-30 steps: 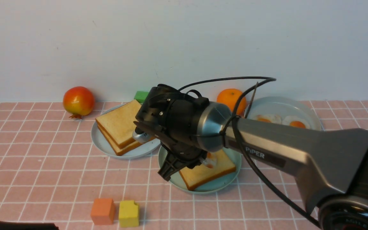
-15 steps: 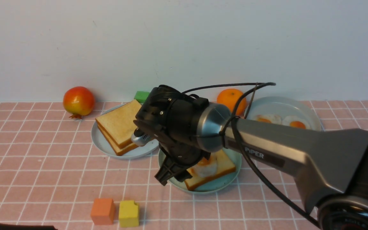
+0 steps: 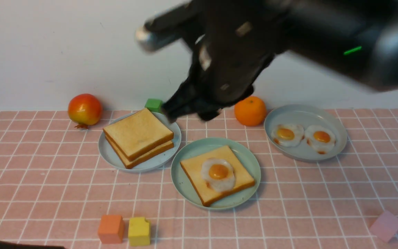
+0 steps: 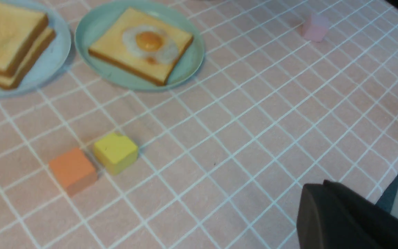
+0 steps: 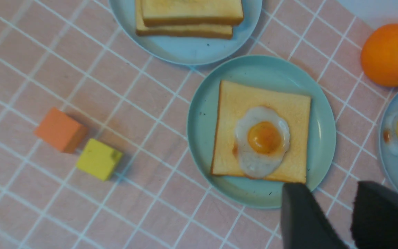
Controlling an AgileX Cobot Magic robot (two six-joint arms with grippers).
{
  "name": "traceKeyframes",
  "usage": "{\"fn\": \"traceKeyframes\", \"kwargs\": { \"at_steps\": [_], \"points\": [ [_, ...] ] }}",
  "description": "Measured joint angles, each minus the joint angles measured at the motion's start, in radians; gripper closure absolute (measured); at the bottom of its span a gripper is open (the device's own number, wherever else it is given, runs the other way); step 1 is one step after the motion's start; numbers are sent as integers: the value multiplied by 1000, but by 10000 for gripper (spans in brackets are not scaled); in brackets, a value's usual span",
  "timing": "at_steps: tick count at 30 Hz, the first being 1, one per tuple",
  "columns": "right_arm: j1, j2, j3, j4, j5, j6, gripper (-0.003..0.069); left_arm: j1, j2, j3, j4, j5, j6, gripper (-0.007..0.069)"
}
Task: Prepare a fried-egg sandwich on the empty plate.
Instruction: Use the left arm to grab a slice of bread
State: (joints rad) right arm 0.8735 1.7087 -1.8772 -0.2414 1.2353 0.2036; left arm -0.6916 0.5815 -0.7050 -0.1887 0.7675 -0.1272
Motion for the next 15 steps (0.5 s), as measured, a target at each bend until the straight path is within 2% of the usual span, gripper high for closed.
{"fn": "traceKeyframes", "kwargs": {
  "at_steps": [1,2,4,5,7,10,13,15],
  "points": [
    [0,-48,27,17,0,0,510,0,38,-5,23,6,-30,612],
    [0,-59,34,21,0,0,510,0,48,-7,29,6,-37,612],
    [0,-224,152,63,8,8,640,0,217,-55,125,16,-98,612],
    [0,-315,236,76,11,27,662,1,308,-89,149,19,-103,612],
    [0,-444,343,78,18,66,663,22,440,-162,157,23,-89,612],
    [0,-672,513,78,21,136,657,122,640,-276,69,28,20,612],
    [0,-797,600,78,22,174,655,201,752,-371,-6,34,113,612],
    [0,-924,674,76,19,222,652,287,884,-485,-82,41,194,612]
  ]
}}
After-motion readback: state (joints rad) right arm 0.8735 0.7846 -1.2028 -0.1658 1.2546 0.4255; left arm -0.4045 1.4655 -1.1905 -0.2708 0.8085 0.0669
